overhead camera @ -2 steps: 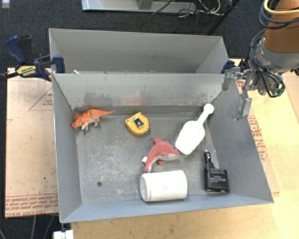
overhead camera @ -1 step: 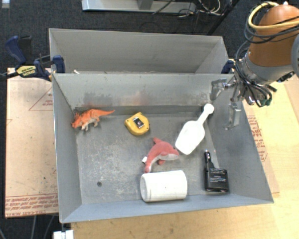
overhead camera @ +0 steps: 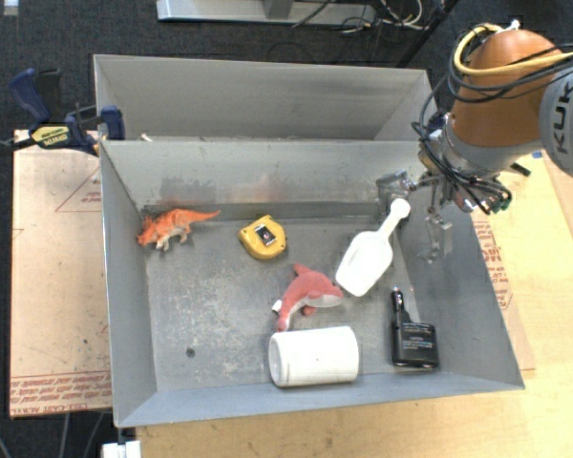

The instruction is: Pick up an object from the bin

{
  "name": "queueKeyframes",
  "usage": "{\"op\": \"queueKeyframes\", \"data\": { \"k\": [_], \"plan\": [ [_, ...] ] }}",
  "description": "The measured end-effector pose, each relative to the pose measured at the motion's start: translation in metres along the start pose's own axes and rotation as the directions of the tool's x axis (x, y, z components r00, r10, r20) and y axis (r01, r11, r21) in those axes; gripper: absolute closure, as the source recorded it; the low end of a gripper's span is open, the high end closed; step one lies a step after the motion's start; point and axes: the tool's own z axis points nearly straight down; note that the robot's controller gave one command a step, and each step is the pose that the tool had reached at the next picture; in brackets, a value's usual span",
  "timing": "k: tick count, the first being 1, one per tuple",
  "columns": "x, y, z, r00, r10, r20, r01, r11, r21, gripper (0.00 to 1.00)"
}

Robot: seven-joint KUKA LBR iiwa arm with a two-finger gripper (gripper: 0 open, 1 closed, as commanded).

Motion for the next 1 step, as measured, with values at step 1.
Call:
{"op": "queueKeyframes", "data": {
  "k": [1],
  "plan": [
    [-0.0097, -0.0077, 0.0207, 0.99, -0.139, 0.004, 0.139, 0.99, 0.002, 0.0]
  ]
}}
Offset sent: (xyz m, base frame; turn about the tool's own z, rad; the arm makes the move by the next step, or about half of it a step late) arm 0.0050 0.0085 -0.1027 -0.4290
